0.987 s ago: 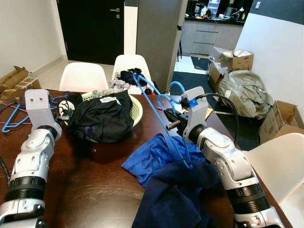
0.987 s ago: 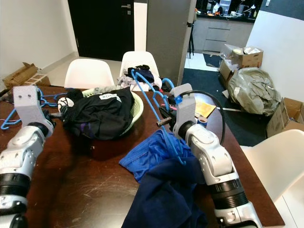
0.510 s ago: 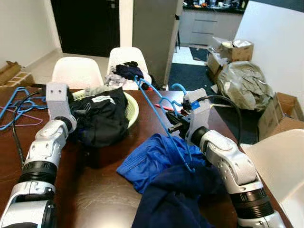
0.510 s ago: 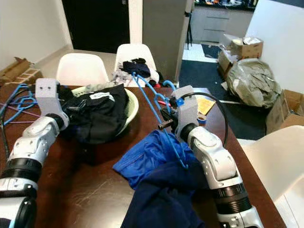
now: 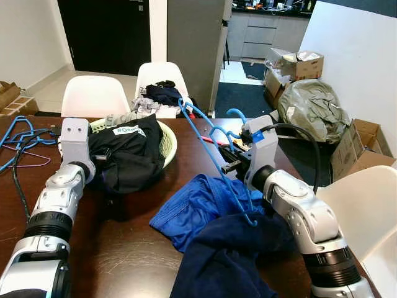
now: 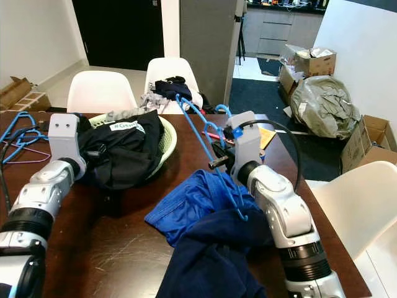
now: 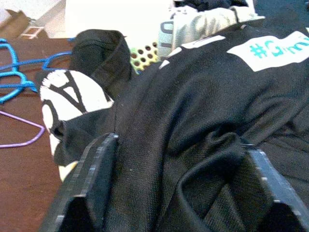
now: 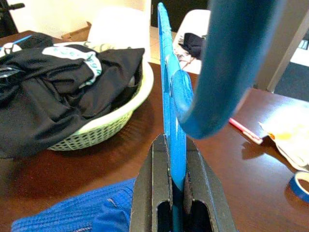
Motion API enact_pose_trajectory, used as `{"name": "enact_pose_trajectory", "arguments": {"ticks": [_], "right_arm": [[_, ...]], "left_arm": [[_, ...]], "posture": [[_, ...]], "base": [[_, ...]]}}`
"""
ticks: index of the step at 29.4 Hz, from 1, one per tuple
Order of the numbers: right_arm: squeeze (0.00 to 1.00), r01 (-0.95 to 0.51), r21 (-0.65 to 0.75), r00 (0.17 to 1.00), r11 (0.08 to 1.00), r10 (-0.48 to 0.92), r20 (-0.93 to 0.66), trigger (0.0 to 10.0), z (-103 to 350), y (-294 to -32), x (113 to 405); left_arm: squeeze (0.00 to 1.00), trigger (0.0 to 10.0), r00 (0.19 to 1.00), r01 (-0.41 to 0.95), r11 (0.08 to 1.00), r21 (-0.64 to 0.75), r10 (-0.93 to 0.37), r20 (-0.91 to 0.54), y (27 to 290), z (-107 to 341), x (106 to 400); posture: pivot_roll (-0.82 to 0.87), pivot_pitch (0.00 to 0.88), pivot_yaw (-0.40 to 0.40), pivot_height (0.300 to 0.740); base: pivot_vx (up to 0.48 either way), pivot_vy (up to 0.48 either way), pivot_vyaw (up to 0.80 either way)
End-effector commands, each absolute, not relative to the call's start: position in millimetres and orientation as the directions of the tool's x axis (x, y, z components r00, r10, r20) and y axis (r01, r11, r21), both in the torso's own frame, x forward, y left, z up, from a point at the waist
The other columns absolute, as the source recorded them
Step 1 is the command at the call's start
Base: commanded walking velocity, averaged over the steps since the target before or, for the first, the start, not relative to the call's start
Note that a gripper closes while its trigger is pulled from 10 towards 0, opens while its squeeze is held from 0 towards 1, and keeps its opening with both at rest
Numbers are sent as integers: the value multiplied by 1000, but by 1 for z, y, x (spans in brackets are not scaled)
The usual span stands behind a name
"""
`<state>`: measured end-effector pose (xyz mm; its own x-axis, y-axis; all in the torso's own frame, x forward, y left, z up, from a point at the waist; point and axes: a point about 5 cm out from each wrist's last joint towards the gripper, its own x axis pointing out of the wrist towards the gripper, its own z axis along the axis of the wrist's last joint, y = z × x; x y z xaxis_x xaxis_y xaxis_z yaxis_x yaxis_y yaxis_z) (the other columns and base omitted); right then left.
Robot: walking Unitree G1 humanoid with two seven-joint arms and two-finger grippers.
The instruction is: Hang hanger
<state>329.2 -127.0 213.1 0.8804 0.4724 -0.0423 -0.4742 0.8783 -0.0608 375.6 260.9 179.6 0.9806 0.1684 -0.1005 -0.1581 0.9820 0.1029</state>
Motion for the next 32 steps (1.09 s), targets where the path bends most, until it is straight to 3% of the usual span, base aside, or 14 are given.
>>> {"name": "enact_pose_trajectory", "arguments": {"ticks": [1,17,21,22,24,25,27,29,30,32], "right_arm": [[0,-465,-66,885,883,463,-41,10000,214,-130,327],[0,-463,-62,886,884,462,-33,10000,217,-129,328],[0,-472,-44,881,880,472,-20,10000,217,-127,329],[0,-477,-32,879,878,477,-11,10000,217,-126,329],[0,-477,-32,879,878,477,-11,10000,217,-126,329],[0,-479,-22,878,877,479,-2,10000,218,-125,329],[0,-479,-22,878,877,479,-2,10000,218,-125,329],[0,-476,5,879,879,476,31,10000,221,-124,333],[0,-476,5,879,879,476,31,10000,221,-124,333],[0,-467,22,883,884,465,57,10000,224,-125,338]], "left_arm": [[0,0,976,-174,977,121,187,-113,266,180,376],[0,0,992,-90,987,136,101,-73,253,186,379],[0,0,999,38,989,140,-38,-5,240,203,377],[0,0,991,121,982,147,-129,40,231,216,374],[0,0,991,121,982,147,-129,40,231,216,374],[0,0,969,213,962,168,-230,88,221,232,369],[0,0,969,213,962,168,-230,88,221,232,369],[0,0,797,486,838,247,-541,268,200,311,334],[0,0,797,486,838,247,-541,268,200,311,334],[0,0,600,623,691,367,-723,342,193,370,291]], "posture": [[5,0,-76,740],[10,0,-78,740],[15,0,-77,740],[23,0,-78,740],[23,0,-78,740],[27,0,-78,740],[27,0,-78,740],[56,0,-75,740],[56,0,-75,740],[76,0,-71,740]], "base": [[0,0,0],[0,0,0],[0,0,0],[0,0,0],[0,0,0],[0,0,0],[0,0,0],[0,0,0],[0,0,0],[0,0,0]]}}
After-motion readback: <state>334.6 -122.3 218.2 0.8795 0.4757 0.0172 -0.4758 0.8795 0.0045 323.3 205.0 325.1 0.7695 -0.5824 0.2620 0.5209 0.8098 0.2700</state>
